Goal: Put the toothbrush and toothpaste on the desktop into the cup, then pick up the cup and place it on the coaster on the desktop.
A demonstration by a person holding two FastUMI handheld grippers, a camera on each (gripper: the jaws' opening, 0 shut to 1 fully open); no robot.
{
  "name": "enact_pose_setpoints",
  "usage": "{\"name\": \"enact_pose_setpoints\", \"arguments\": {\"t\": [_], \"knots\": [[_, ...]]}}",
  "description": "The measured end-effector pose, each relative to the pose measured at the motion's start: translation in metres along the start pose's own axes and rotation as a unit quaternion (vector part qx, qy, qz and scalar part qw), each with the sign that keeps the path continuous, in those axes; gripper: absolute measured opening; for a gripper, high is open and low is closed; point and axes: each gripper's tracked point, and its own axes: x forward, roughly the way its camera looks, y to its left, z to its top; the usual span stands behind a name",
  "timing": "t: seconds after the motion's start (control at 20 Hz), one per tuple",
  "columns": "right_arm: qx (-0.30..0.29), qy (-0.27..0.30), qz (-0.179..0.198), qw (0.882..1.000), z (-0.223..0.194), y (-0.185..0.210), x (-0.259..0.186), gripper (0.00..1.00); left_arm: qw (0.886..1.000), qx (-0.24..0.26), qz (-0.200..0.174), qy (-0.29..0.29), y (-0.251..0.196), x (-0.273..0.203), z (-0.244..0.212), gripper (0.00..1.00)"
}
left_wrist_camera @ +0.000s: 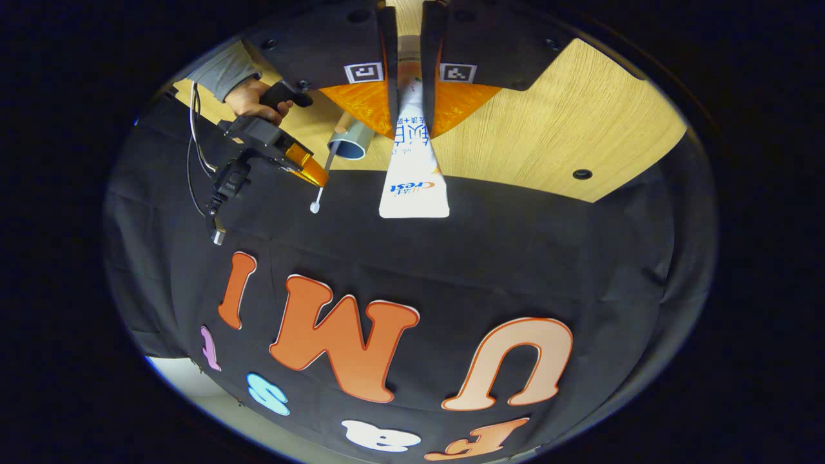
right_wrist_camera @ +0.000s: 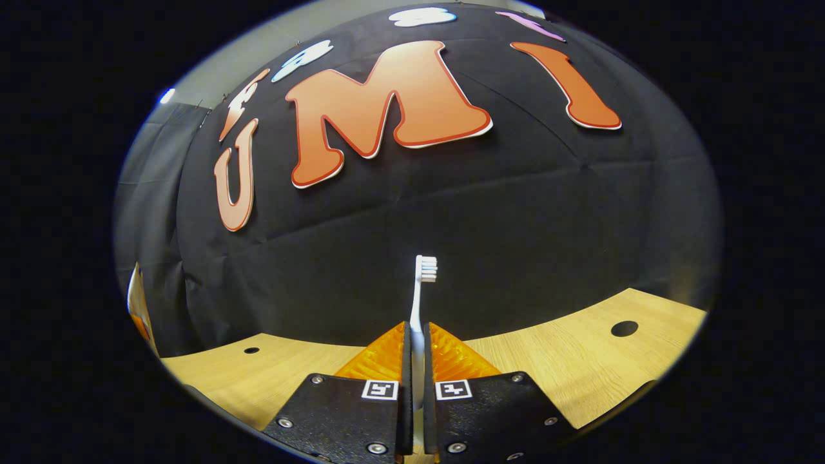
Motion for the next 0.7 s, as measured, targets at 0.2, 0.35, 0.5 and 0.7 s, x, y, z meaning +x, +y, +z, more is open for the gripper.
{"name": "enact_pose_setpoints", "arguments": {"t": [0.2,0.35,0.5,0.7], "knots": [[-0.003,0.034,-0.011,0.999,-0.015,-0.005,-0.007,0.07,0.999,0.013,-0.031,-0.015,-0.028,0.011,0.015,0.18],[-0.016,0.059,-0.014,0.998,-0.024,-0.006,-0.013,0.08,0.998,0.018,-0.046,-0.031,-0.048,0.020,0.024,0.18],[-0.033,0.081,-0.017,0.996,-0.029,-0.005,-0.023,0.10,0.997,0.018,-0.068,-0.025,-0.066,0.035,0.021,0.17],[-0.056,0.105,-0.015,0.993,-0.028,-0.005,-0.046,0.18,0.995,0.011,-0.082,-0.049,-0.080,0.045,0.031,0.18]]}}
